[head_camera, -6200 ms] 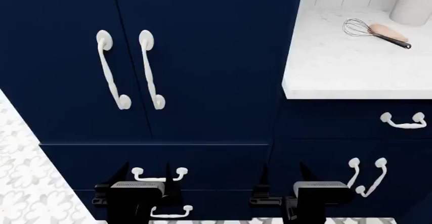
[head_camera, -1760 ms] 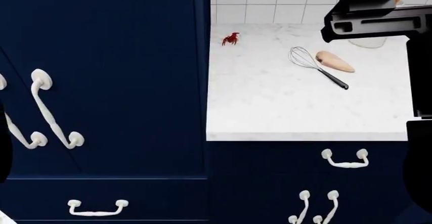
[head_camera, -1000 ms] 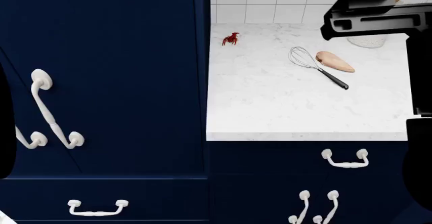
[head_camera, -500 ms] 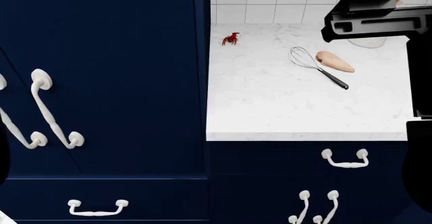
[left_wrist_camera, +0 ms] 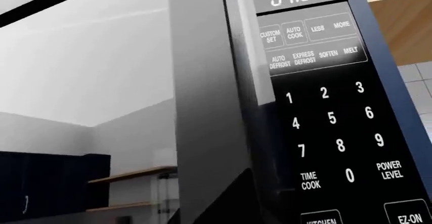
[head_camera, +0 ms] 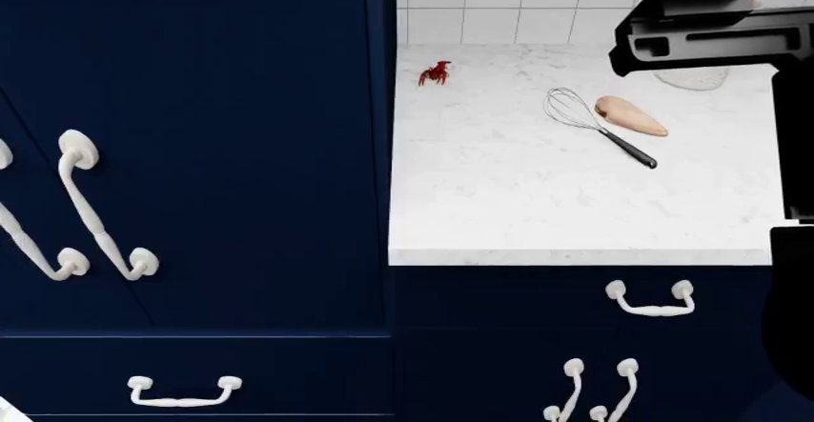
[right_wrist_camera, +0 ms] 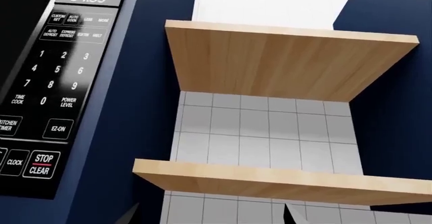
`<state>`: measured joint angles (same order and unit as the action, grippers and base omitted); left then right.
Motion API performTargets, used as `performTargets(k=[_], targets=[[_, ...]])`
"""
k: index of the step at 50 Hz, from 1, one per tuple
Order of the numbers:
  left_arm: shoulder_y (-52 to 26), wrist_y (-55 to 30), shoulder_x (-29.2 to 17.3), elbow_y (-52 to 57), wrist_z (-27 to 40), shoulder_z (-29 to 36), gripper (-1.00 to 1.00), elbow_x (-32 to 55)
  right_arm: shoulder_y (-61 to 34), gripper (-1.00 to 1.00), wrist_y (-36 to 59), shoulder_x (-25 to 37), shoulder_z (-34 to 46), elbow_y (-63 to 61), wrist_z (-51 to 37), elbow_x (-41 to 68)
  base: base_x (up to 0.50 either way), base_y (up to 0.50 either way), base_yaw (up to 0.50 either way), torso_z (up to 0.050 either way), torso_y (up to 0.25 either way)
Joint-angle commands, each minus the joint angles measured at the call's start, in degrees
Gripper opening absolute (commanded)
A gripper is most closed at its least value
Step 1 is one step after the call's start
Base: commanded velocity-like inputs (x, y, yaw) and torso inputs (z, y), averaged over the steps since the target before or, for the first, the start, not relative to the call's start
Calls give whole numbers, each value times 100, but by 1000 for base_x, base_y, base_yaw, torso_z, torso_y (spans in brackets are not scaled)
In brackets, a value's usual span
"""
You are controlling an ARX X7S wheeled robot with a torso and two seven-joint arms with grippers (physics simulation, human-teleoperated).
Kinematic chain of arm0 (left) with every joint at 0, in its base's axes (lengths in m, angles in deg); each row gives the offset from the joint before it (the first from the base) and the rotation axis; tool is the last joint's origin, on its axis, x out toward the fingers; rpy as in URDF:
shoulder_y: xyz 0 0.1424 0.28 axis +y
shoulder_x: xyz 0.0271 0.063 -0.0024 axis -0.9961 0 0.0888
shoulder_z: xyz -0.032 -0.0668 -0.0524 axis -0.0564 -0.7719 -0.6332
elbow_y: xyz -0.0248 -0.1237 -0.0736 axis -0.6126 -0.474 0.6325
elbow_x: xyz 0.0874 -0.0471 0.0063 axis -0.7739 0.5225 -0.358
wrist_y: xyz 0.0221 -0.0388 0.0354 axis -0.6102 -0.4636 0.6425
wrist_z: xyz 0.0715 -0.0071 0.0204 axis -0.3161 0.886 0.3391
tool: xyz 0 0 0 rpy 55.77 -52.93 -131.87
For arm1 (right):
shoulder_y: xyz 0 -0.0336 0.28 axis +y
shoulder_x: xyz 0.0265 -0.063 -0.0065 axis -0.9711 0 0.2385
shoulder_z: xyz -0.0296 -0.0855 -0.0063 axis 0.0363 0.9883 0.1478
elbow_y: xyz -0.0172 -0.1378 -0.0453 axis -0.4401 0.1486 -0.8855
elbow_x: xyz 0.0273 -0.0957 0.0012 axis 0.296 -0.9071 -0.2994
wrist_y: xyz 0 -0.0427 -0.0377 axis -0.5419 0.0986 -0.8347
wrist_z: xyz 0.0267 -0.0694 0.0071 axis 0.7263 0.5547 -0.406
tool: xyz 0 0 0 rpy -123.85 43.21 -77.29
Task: Open the microwave door
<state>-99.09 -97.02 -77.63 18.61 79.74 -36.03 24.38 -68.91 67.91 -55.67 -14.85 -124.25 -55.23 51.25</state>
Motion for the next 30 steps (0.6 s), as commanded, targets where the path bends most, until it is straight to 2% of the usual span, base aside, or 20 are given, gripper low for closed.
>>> performTargets(k=[1,30], targets=[[-88,-733,-88,996,-49,-438,-100,772,-33,100,-27,30,27,12,-78,84,0,0,-3,0,10],[-792,-2472,46,2135,415,-1663,-100,1919,-168,100,21,136,34,-29,-330,379,-1,-3,-2,0,3]])
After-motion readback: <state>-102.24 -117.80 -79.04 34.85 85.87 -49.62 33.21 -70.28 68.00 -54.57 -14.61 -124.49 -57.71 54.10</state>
